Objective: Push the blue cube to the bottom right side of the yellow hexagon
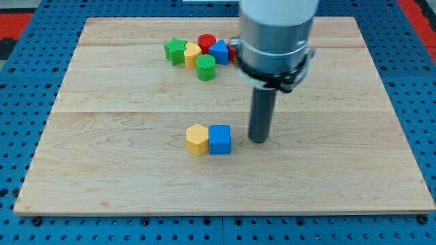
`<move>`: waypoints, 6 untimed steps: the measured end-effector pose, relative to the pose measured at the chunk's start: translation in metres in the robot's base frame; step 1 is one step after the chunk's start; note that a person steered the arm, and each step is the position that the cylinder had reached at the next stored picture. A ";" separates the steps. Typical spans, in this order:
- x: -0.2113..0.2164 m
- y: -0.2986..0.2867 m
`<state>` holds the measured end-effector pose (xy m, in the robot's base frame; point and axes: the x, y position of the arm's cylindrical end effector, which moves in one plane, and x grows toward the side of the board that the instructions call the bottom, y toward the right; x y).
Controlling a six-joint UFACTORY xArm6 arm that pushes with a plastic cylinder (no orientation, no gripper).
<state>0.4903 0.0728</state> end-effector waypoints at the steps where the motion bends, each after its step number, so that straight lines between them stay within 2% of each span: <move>1: -0.036 -0.001; 2: -0.019 -0.051; 3: 0.011 -0.059; 5: -0.013 -0.059; 6: 0.022 -0.061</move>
